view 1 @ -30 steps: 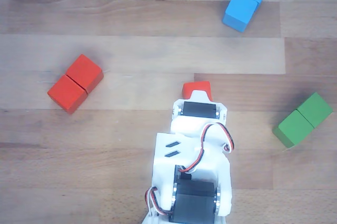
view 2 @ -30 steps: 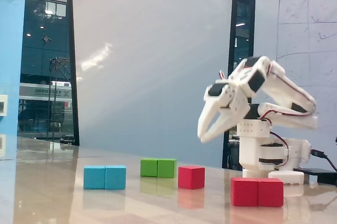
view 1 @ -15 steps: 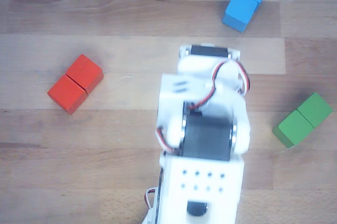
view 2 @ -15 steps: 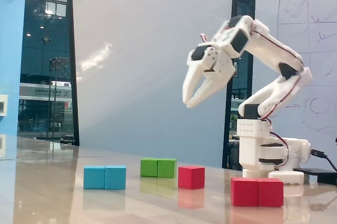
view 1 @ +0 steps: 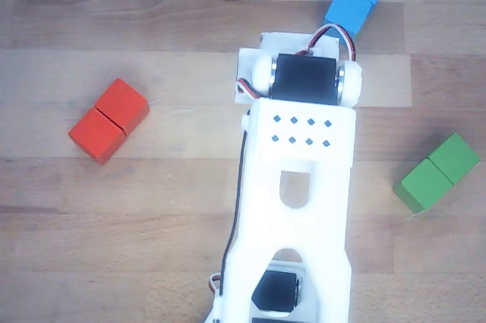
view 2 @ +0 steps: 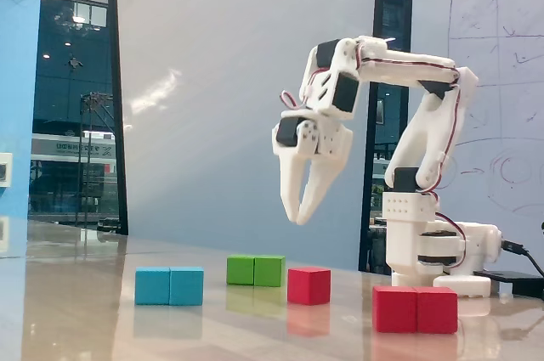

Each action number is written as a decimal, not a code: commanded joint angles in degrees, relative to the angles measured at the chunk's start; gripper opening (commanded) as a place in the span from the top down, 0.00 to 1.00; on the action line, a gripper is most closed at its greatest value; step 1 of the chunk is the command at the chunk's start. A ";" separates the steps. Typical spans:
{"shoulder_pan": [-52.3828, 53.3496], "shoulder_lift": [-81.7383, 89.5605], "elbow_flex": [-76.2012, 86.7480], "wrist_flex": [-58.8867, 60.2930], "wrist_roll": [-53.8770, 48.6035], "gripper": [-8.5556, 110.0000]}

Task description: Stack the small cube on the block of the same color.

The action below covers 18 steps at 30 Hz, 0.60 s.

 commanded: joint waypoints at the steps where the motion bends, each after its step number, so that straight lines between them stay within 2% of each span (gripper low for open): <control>1: 0.44 -2.29 -5.71 -0.26 -0.18 0.92; 11: 0.53 -5.89 -5.71 0.00 -0.35 0.92; 18: 0.09 -5.80 -5.71 6.42 -2.72 0.92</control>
